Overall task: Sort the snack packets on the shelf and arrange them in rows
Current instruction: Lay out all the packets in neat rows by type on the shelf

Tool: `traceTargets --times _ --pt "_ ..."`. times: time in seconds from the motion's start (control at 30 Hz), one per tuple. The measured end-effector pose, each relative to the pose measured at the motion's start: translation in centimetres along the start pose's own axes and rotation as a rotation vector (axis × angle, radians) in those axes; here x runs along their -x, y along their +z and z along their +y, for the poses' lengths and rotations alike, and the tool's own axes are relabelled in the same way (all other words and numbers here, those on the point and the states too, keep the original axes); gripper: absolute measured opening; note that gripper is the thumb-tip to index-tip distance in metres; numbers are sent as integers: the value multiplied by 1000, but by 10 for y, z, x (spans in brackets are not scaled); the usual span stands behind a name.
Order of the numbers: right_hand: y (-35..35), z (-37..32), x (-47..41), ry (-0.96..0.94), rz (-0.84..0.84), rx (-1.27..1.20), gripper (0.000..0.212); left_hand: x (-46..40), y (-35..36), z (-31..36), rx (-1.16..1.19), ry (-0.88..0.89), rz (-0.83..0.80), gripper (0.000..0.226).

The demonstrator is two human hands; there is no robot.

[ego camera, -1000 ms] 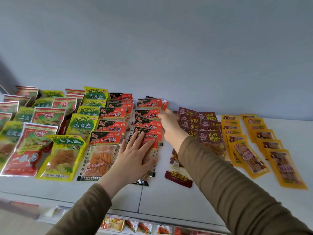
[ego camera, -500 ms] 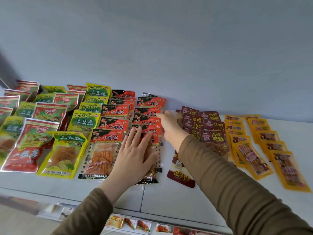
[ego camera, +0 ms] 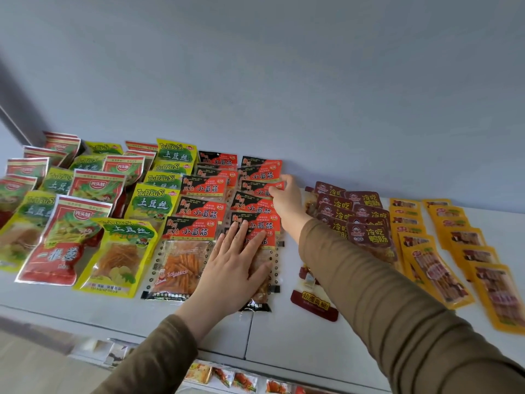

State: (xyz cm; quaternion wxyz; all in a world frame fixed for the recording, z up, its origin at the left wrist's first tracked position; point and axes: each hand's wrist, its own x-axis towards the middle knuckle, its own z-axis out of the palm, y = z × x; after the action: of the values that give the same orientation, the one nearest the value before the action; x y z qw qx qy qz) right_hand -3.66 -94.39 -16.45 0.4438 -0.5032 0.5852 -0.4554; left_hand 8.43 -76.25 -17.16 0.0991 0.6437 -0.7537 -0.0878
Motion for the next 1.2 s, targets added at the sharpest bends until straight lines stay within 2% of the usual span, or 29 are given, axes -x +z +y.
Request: traceTargets --times 0.13,0.27,0.4,0.57,0.77,0.9,1.0,1.2 --pt "3 1 -2 -4 102 -60 38 -6 -1 0 -14 -12 -8 71" --pt "-5 0 0 111 -38 -215 37 -2 -12 1 33 24 11 71" --pt "-19 4 3 148 -36 -218 54 12 -27 -5 61 -26 122 75" --pt "-10 5 14 172 -49 -261 52 29 -23 -1 -131 44 -3 78" --pt "-3 -9 14 146 -117 -291 58 29 -22 -7 -41 42 -88 80" --pt "-7 -3 12 249 -36 -319 50 31 -26 -2 -3 41 -9 75" --pt "-11 0 15 232 -3 -273 45 25 -24 3 37 43 73 66" --pt "-7 5 29 159 26 -248 58 17 -2 11 -82 45 -14 67"
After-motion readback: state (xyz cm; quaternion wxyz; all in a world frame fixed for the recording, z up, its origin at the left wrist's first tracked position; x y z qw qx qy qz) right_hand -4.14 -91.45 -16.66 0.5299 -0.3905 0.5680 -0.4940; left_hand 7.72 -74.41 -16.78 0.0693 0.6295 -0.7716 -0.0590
